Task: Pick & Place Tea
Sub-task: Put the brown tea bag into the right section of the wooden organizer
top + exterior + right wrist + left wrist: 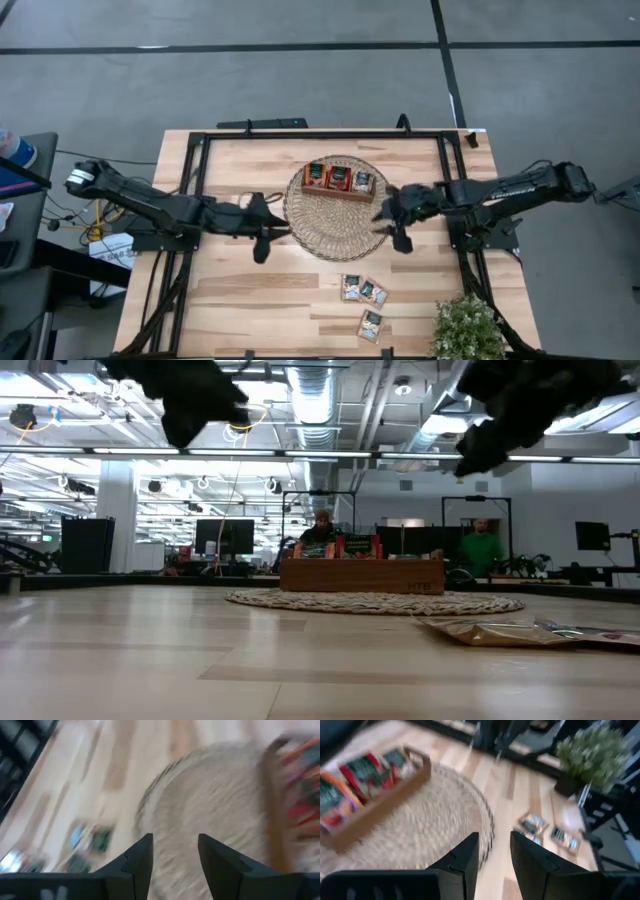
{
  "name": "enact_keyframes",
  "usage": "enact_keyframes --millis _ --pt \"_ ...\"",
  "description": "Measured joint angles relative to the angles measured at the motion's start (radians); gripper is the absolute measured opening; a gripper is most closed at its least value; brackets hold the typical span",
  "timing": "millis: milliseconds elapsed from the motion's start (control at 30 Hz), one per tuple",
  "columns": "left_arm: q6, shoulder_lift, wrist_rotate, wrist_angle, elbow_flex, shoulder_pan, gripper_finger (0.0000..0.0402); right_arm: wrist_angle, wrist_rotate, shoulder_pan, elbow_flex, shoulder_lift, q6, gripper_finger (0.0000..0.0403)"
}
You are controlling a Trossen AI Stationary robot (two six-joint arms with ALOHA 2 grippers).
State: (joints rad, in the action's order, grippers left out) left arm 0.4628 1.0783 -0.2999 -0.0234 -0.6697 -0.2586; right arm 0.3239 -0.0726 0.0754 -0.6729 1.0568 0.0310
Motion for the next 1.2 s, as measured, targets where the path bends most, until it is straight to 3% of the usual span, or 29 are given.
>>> enact_keyframes --millis 267,400,867,1200 --pt "0.031 0.154 0.008 -0.042 0.0 -0.011 0.0102 0.189 -0.042 0.168 -0.124 0.208 -0.011 0.013" --pt "0.063 0.187 -0.019 -0.082 -0.001 -0.011 0.0102 0.194 -0.039 0.213 -0.183 0.309 -0.039 0.0124" --pt "0.115 0.216 -0.029 -0.127 -0.001 -0.018 0.0102 0.19 -0.079 0.302 -0.334 0.651 -0.045 0.0123" --pt "0.227 0.217 -0.029 -0.112 0.0 -0.043 0.0101 0.204 -0.08 0.327 -0.359 0.762 -0.03 0.0123"
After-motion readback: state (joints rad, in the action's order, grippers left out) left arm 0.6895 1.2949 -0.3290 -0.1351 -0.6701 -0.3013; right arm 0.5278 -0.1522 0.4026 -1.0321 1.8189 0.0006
